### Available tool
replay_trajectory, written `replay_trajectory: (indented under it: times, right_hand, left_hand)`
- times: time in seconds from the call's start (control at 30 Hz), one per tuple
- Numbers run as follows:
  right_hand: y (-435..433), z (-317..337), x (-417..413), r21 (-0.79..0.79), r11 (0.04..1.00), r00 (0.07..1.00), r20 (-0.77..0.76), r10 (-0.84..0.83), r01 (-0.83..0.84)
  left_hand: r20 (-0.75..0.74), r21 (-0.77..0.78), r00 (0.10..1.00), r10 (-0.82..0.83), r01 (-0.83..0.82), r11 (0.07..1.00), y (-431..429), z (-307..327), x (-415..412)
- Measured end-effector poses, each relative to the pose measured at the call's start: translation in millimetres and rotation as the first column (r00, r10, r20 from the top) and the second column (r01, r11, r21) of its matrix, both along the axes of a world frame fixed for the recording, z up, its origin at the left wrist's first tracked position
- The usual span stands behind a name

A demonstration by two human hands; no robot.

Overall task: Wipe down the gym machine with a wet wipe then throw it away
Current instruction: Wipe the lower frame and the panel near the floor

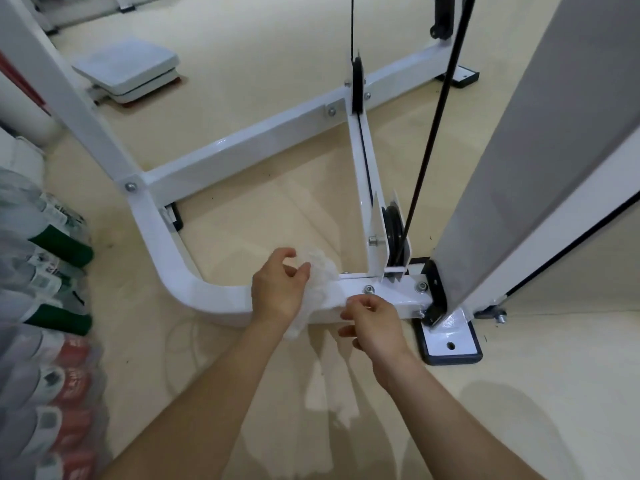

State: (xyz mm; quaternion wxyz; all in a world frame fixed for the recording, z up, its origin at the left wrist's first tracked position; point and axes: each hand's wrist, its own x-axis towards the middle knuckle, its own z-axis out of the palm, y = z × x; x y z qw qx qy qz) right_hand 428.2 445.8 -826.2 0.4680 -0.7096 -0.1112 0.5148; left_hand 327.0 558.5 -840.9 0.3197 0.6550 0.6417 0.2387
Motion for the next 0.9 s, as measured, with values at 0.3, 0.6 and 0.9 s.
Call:
replay_trajectory:
  times: [0.3, 0.6, 0.9]
  right_hand:
    - [-4, -22, -6, -0.377, 0.728, 0.286, 0.740, 0.608, -0.572]
    - [-23, 11, 12, -0.560, 0.418, 0.036, 0.567, 0.823, -0.715]
    - [-10, 15, -24, -0.511, 0.384, -0.047, 0.644, 0.764, -0.769]
  left_hand:
    - [-0.735, -0.114, 0.403, -0.544, 0.719, 0.686, -22, -28, -13]
    - [-0.792, -0.181, 0.295, -0.535, 0.722, 0.668, -35, -20, 2]
    - [-0.875, -0.042, 0.298, -0.383, 0.740, 0.671, -2, -16, -96]
